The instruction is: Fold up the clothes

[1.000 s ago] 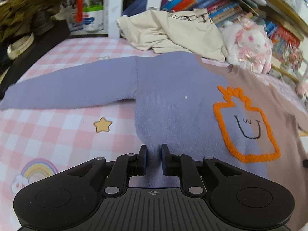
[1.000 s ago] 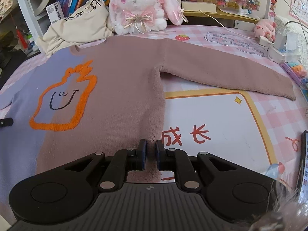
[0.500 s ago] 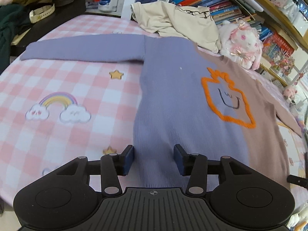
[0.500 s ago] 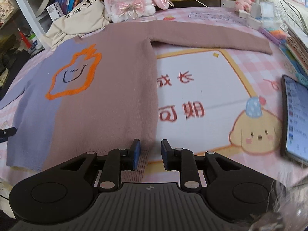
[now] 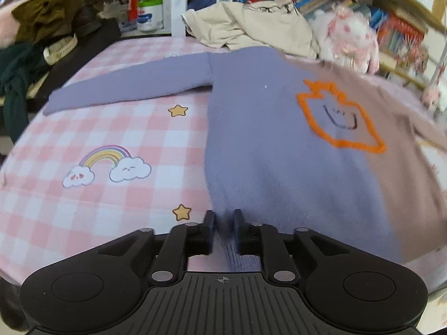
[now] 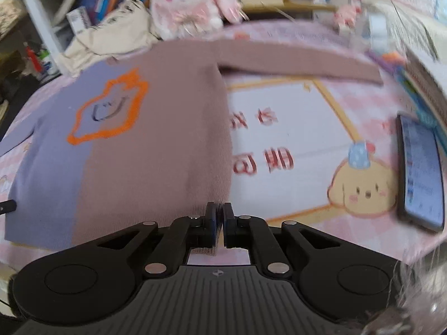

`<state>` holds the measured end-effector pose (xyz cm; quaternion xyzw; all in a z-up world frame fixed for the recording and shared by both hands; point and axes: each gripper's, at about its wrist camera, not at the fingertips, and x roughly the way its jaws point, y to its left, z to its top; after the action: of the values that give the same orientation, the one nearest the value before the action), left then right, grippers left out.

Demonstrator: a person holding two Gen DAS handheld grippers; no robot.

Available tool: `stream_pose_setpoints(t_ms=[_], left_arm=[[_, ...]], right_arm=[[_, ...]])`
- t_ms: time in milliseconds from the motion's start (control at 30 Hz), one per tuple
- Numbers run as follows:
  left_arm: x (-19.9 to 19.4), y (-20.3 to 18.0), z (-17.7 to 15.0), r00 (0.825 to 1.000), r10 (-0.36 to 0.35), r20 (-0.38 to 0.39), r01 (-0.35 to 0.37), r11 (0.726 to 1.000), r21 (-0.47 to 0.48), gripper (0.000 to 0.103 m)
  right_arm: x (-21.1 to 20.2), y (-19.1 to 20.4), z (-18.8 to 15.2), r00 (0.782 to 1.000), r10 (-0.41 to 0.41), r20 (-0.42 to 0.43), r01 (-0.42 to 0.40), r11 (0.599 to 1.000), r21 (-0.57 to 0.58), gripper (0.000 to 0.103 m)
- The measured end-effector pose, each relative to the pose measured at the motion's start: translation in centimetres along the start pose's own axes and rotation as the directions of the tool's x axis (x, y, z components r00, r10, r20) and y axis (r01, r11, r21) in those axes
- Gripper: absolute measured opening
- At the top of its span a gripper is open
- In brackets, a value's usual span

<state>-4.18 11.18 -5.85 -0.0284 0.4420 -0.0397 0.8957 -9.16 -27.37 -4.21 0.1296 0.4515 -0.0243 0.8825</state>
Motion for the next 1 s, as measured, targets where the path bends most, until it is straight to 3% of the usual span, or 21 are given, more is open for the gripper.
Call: stream_pose_setpoints(t_ms=[100, 167, 200, 233, 300, 400, 667, 900, 967, 1000], left_arm=[[0.0, 0.2, -0.1, 1.000, -0.006, 0.000, 0.006, 1.000, -0.016, 0.024], [0.0, 0.3, -0.1, 1.000, -0.010, -0.001, 0.010, 1.000, -0.026, 0.022], [0.0, 0.3, -0.2, 1.000, -0.012, -0.001, 0.012, 0.999, -0.031, 0.013], [0.0, 0.4, -0.2, 1.000, -0.014, -0.001, 0.014, 0.999, -0.036, 0.010], [0.0, 0.5, -0.2, 1.000, -0.018, -0.001, 0.018, 0.999, -0.047, 0.006], [0.0, 0.7, -0.3, 1.000, -0.024, -0.001, 0.024, 0.998, -0.063, 0.005], [-0.1, 0.8, -0.4, 0.999, -0.036, -0.001, 0.036, 0.996, -0.081, 0.006], [0.0, 0.5, -0.3, 1.000, -0.025, 0.003, 0.025, 0.998, -0.054, 0.013], [0.0, 0.3, -0.3, 1.000, -0.020, 0.001, 0.020, 0.999, -0.047, 0.019], [-0.1, 0.1, -0.2, 1.000, -0.023, -0.001, 0.023, 0.999, -0.047, 0.027]], right_arm=[[-0.1, 0.0, 0.0, 1.000, -0.006, 0.005, 0.006, 1.000, 0.007, 0.021], [0.0, 0.2, 0.0, 1.000, -0.007, 0.000, 0.007, 1.000, 0.003, 0.021], [0.2, 0.4, -0.1, 1.000, -0.010, -0.014, 0.010, 1.000, -0.010, 0.022], [0.4, 0.7, -0.2, 1.000, -0.016, -0.020, 0.016, 0.999, -0.028, 0.022], [0.7, 1.4, -0.2, 1.000, -0.016, -0.023, 0.015, 0.997, -0.081, 0.012], [1.0, 2.3, -0.1, 0.999, -0.029, -0.015, 0.027, 0.990, -0.141, 0.007], [1.0, 1.9, -0.2, 0.999, -0.042, 0.005, 0.042, 0.991, -0.126, 0.006], [0.9, 1.8, -0.2, 1.000, -0.028, -0.003, 0.028, 0.991, -0.132, 0.013], [0.8, 1.9, -0.2, 1.000, -0.029, -0.001, 0.029, 0.990, -0.136, 0.023], [0.8, 1.9, -0.2, 0.999, -0.032, 0.003, 0.032, 0.989, -0.142, 0.029]])
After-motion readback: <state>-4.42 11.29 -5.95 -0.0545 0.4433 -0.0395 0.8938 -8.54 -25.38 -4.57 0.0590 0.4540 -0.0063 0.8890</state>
